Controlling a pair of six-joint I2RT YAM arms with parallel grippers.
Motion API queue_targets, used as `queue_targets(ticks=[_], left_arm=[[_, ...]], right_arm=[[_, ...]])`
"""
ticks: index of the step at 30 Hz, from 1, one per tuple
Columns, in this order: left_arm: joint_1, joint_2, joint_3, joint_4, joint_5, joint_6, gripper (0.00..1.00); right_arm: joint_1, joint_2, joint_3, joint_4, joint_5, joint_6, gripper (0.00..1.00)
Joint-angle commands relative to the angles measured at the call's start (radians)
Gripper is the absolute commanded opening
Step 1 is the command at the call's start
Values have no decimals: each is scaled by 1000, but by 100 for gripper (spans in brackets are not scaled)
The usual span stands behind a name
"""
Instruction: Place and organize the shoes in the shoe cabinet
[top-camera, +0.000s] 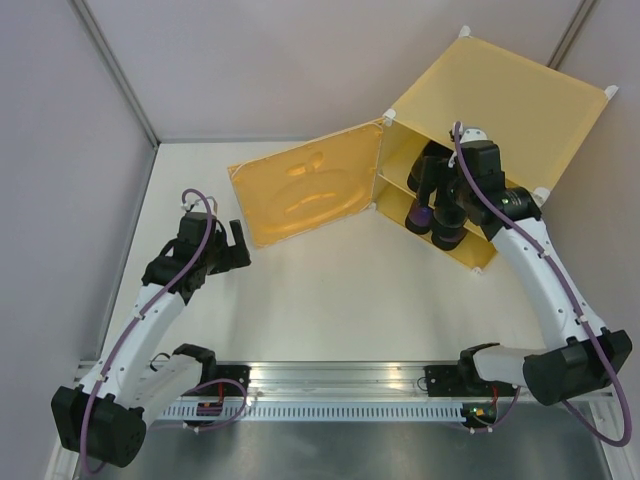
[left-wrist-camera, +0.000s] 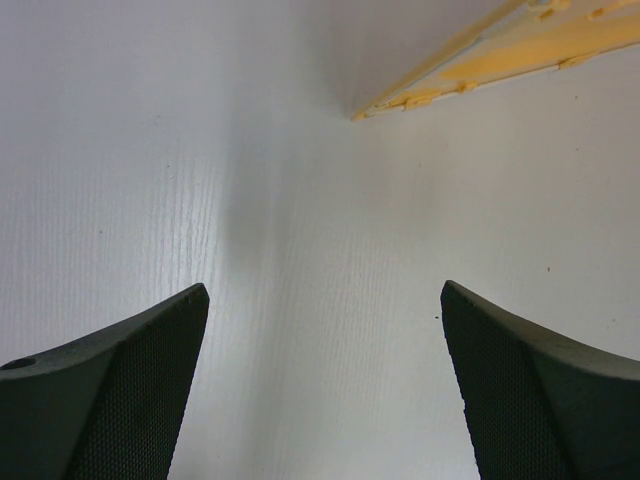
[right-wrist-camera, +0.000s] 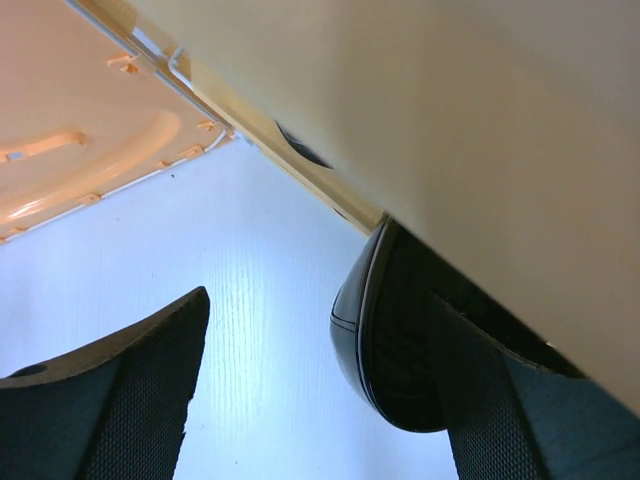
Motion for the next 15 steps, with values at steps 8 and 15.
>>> queue_targets(ticks=[8,15], left_arm=[[3,-17,-5,30,17,35,100],[3,-15,-7,30,15,35,100]], right_arm=[[-2,-103,8,243,-29,-114,91],[-1,-54,-93,196,-43,-186,91]])
